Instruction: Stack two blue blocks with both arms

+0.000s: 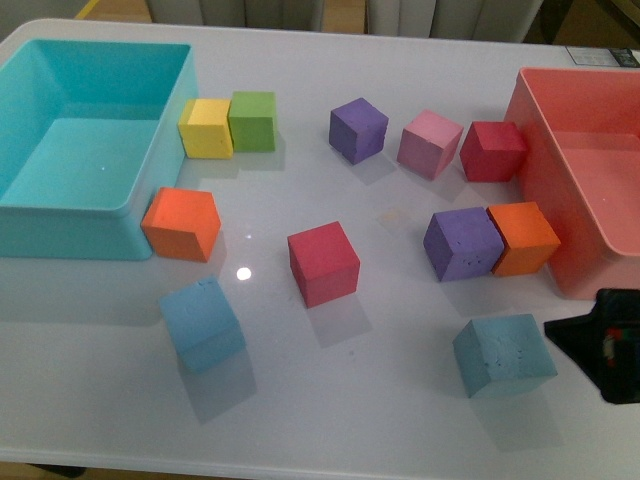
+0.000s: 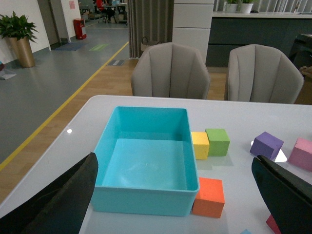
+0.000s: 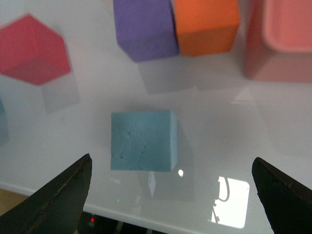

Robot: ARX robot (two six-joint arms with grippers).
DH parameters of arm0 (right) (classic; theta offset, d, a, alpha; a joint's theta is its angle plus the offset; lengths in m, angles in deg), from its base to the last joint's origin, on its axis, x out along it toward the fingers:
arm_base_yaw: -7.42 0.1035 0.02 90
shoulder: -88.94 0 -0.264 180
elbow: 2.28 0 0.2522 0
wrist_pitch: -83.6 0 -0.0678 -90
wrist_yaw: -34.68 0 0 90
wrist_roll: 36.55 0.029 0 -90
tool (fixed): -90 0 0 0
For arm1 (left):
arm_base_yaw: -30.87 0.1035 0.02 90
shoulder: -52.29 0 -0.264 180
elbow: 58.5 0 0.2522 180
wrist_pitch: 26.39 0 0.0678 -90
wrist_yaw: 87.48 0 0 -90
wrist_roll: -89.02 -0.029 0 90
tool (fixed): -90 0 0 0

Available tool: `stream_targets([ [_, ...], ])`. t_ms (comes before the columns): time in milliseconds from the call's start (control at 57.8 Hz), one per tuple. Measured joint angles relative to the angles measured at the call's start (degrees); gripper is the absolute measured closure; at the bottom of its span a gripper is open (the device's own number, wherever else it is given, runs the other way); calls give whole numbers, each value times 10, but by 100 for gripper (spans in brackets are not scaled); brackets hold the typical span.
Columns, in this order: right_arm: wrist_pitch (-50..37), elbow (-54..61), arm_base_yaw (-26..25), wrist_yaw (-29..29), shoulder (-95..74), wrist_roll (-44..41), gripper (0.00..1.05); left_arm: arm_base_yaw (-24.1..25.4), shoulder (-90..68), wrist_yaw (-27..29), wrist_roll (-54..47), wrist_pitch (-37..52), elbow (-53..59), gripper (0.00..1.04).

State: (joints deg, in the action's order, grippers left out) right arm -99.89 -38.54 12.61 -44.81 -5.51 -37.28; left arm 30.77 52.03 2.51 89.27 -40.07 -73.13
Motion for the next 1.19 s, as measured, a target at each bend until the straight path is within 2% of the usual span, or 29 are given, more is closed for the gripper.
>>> stream_targets([
  [312,-21,-49,29,-23,-133,-22,9,0,0,0,0,0,0,9],
  [987,-2,-159,82,-52,-260,-33,9,0,0,0,0,0,0,9],
  [1194,5,-164,96,-57,-266,-23,37,0,0,0,0,0,0,9],
])
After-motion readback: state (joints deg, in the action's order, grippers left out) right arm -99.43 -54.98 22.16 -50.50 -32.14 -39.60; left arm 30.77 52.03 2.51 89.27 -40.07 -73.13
